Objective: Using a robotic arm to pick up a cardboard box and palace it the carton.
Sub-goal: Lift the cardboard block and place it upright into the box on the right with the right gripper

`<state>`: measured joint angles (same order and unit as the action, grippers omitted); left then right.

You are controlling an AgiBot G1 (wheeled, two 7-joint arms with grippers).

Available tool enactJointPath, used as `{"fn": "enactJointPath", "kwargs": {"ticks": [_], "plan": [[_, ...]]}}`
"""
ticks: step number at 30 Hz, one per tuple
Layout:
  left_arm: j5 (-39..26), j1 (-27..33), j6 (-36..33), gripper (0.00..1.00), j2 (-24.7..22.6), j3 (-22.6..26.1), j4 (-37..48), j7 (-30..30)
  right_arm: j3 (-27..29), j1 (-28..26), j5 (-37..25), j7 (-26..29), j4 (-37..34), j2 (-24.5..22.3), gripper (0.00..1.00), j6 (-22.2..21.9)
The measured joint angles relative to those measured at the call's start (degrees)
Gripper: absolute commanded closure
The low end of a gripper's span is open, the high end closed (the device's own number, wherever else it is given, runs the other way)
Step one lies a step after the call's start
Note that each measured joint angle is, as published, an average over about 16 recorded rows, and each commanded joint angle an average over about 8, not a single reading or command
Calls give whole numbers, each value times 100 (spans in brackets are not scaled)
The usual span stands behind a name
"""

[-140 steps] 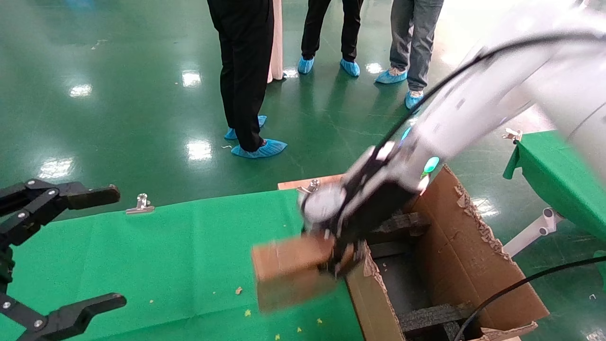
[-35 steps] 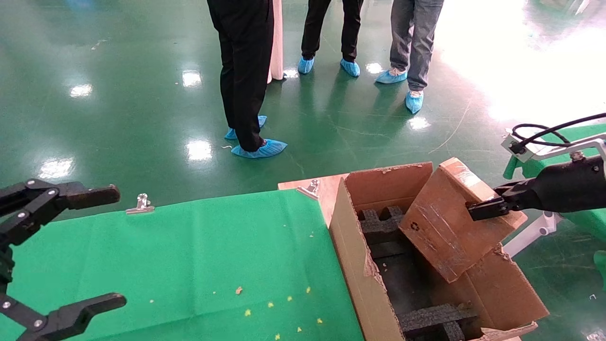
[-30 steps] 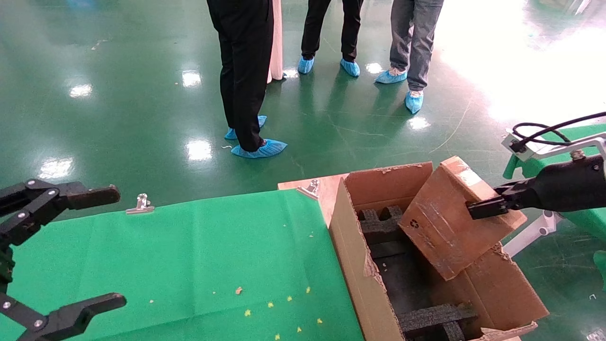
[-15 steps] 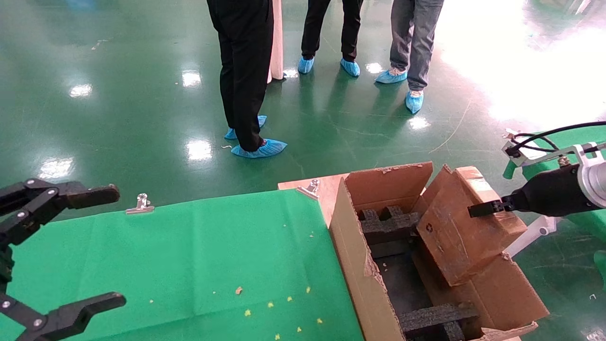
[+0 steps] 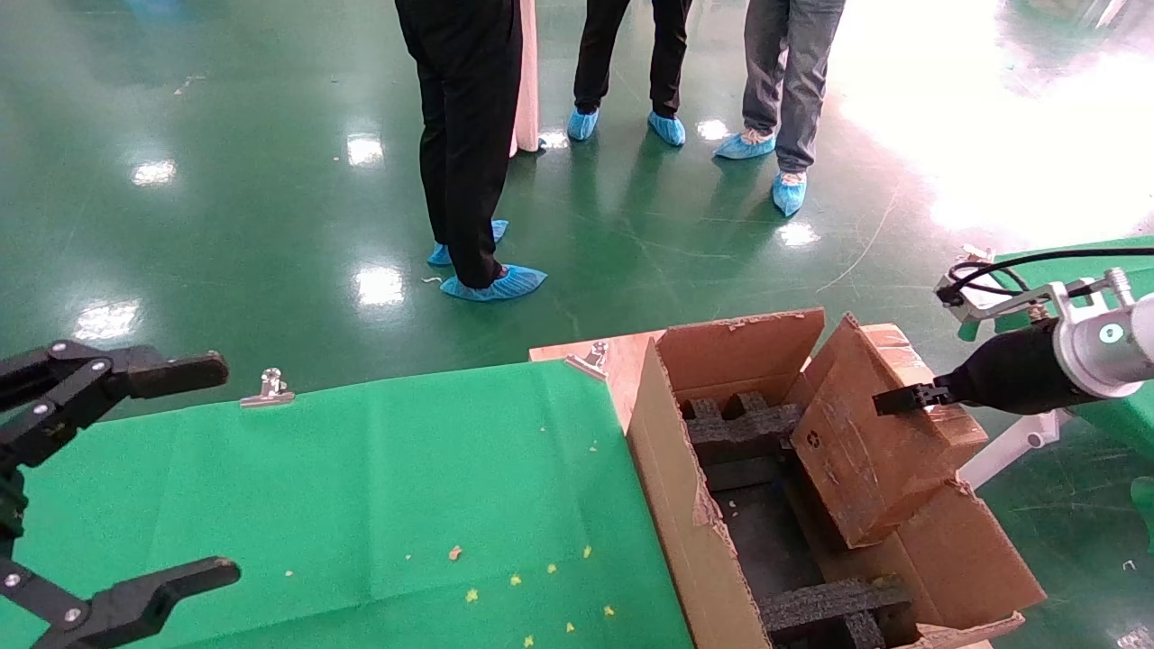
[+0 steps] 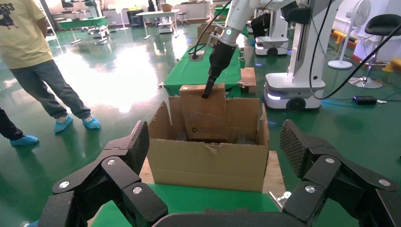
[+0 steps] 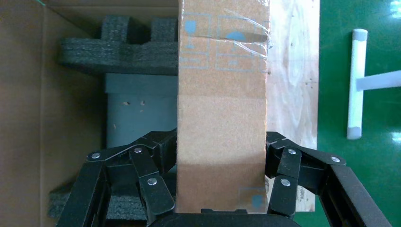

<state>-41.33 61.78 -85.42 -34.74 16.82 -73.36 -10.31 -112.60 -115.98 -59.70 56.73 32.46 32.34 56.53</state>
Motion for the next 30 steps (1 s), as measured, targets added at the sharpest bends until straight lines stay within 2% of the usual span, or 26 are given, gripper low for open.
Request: {"fn": "enactJointPath", "kwargs": {"ticks": [15,30], "plan": [[4,1,2,0,2,5,0,3,-364,254,-571,1107,725,175,100,-847],[7,2,5,0,4,10,0,5,-468,876,-656,1312,754,490,100,-1493]]}}
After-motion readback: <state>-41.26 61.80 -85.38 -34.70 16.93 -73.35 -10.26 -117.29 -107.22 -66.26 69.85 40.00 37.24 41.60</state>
